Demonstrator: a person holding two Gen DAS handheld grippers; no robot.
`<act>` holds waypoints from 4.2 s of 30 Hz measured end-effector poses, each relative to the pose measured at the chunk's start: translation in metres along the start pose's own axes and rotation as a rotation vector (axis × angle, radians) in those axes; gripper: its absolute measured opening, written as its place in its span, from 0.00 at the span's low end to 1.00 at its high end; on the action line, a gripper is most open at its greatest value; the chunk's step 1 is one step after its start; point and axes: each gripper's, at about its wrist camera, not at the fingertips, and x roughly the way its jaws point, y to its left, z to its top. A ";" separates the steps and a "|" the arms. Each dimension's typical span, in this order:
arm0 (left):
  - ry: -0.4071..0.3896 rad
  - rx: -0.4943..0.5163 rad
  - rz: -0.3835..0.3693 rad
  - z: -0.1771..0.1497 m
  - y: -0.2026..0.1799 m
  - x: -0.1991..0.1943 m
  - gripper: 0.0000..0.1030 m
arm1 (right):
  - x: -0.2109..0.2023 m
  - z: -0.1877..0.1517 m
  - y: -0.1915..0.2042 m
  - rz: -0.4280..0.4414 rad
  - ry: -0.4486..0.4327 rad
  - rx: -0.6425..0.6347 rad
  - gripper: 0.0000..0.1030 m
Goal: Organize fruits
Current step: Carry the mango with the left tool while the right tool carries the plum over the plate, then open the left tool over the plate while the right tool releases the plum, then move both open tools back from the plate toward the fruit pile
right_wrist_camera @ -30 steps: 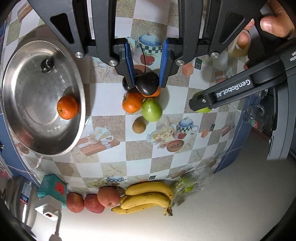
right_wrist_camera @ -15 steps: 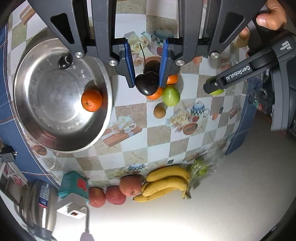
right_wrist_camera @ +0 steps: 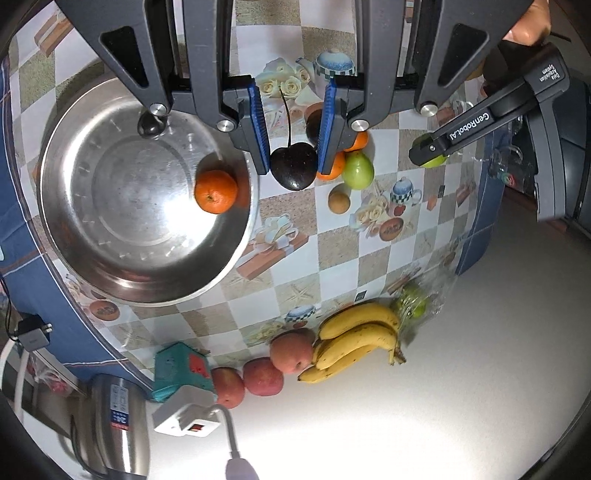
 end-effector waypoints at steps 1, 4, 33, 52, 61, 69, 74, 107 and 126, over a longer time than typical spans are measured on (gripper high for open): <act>0.000 0.001 0.000 0.000 -0.002 0.000 0.59 | -0.001 0.001 -0.003 0.001 -0.003 0.008 0.26; 0.000 0.007 0.000 -0.002 -0.007 0.000 0.59 | -0.003 0.002 -0.009 0.005 -0.007 0.030 0.26; -0.056 0.249 -0.073 -0.034 -0.109 -0.010 0.59 | -0.020 0.018 -0.100 -0.113 -0.053 0.227 0.27; -0.058 0.484 -0.162 -0.074 -0.194 0.006 0.59 | -0.035 0.018 -0.157 -0.237 -0.090 0.344 0.27; -0.019 0.515 -0.154 -0.084 -0.203 0.023 0.59 | -0.006 0.012 -0.164 -0.247 -0.003 0.354 0.27; 0.009 0.525 -0.150 -0.087 -0.207 0.033 0.59 | 0.005 0.009 -0.167 -0.255 0.034 0.356 0.27; 0.017 0.524 -0.152 -0.088 -0.207 0.037 0.59 | 0.006 0.009 -0.169 -0.261 0.041 0.359 0.27; -0.015 0.478 -0.192 -0.076 -0.199 0.019 0.62 | -0.006 0.014 -0.160 -0.279 0.011 0.322 0.47; 0.014 0.118 -0.048 -0.037 -0.121 0.024 0.79 | -0.003 0.014 -0.145 -0.293 0.023 0.255 0.76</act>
